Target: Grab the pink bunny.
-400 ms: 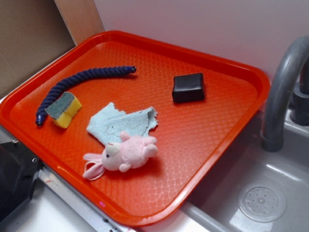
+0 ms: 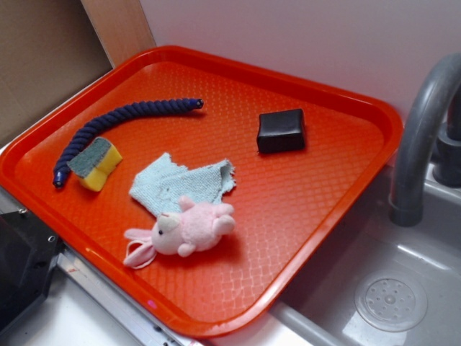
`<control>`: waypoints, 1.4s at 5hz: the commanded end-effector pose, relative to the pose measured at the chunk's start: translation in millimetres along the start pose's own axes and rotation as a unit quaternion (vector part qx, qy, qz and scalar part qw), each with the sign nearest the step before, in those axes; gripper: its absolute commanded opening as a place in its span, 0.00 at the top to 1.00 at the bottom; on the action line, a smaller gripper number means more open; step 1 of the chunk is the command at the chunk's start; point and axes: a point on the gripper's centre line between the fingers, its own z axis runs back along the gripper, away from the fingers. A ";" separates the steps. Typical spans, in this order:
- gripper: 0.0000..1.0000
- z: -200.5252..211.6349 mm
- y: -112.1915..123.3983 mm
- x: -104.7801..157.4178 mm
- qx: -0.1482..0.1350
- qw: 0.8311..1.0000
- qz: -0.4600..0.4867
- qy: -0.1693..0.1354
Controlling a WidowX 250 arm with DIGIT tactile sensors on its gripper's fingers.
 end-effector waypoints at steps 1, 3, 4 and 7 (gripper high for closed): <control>0.00 -48.2 -39.8 33.4 -0.022 0.972 -0.230 -0.048; 0.00 -115.7 -98.8 44.1 -0.035 0.925 -0.377 -0.018; 0.00 -138.8 -108.9 40.2 -0.036 0.921 -0.387 0.006; 0.00 -198.5 -117.9 28.9 -0.022 0.895 -0.439 0.074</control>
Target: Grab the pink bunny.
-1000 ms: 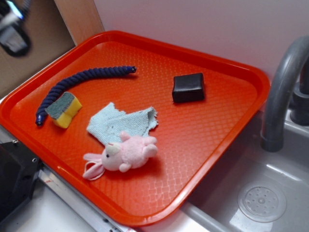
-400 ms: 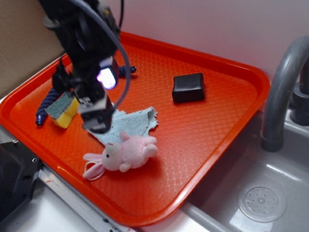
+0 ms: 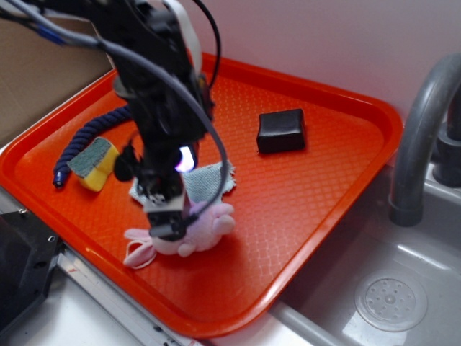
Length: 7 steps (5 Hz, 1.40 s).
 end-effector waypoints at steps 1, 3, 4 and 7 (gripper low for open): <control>0.00 -26.0 -16.2 1.5 -0.008 0.998 -0.054 0.019; 0.49 -40.3 -19.1 -1.2 -0.012 0.998 -0.061 0.033; 1.00 -36.8 -17.5 -1.7 -0.011 0.998 -0.057 0.025; 1.00 45.1 20.4 1.0 -0.012 0.995 0.089 -0.031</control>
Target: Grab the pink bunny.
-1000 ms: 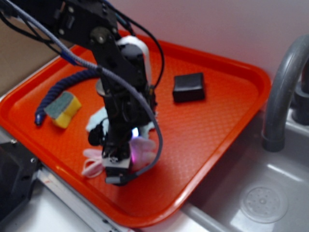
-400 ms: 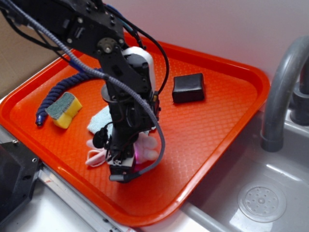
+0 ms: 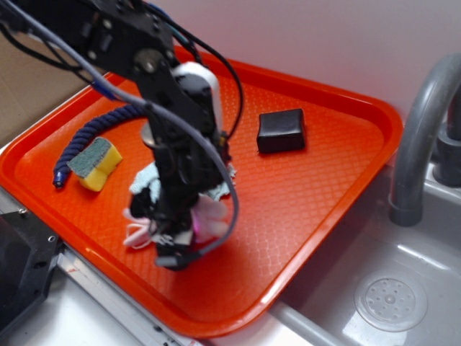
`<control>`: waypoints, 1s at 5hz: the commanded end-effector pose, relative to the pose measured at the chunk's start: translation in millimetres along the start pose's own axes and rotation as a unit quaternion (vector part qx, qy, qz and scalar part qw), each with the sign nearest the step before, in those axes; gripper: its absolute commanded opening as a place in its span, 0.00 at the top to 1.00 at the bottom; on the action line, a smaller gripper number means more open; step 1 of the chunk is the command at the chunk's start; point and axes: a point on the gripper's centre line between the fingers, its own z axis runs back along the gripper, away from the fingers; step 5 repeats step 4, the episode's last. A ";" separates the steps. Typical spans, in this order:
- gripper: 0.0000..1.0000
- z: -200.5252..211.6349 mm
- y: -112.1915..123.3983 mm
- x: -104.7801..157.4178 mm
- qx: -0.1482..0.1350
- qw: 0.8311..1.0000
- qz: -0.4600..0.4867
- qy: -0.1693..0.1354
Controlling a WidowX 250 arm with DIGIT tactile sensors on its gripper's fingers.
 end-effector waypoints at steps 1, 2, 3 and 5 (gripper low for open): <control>1.00 110.2 44.0 -14.5 0.033 0.969 0.238 -0.049; 1.00 146.2 46.1 -38.9 0.064 0.930 0.359 -0.053; 1.00 162.4 46.9 -54.8 0.058 0.879 0.467 -0.077; 1.00 149.2 53.5 -46.6 0.023 0.889 0.450 -0.086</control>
